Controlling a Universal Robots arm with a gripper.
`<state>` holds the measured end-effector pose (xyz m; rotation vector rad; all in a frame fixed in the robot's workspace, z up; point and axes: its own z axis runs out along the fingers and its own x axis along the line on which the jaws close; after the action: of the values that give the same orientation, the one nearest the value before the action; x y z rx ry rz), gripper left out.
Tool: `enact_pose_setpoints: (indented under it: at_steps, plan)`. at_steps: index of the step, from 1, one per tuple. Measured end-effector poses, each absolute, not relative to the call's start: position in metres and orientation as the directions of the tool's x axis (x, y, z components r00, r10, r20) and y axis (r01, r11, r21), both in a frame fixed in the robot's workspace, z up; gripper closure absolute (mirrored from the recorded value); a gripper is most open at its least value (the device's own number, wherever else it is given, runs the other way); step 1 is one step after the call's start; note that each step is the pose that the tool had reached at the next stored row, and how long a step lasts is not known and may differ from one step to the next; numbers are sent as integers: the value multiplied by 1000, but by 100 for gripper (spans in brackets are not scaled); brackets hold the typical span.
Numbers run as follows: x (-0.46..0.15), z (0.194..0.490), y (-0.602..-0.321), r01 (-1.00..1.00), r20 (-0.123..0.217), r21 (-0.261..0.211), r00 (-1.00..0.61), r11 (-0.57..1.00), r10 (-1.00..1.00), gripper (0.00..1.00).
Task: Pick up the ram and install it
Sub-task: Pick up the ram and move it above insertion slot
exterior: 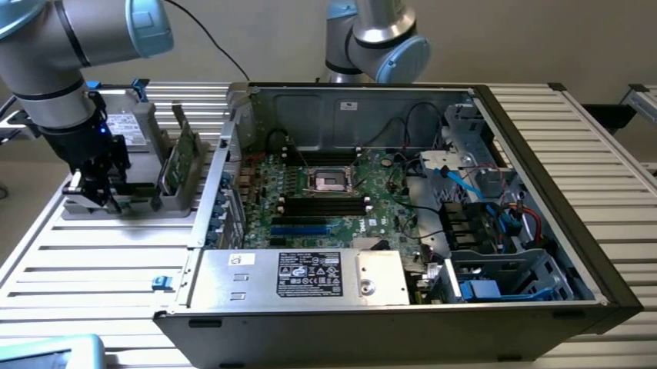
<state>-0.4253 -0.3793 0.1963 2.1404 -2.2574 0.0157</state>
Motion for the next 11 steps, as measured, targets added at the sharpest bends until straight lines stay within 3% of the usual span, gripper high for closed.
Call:
enact_pose_setpoints:
  at_steps: [4,6,7,8,11]
  plan:
    - [-425,198,-379,-998,29,14,-53,53,-998,54]
    - [-425,199,-379,-998,29,14,-53,53,-998,66]
    - [-425,199,-379,-998,29,14,-53,53,-998,66]
    - [-425,199,-379,-998,29,14,-53,53,-998,78]
    - [-425,200,-379,-998,29,14,-53,53,-998,87]
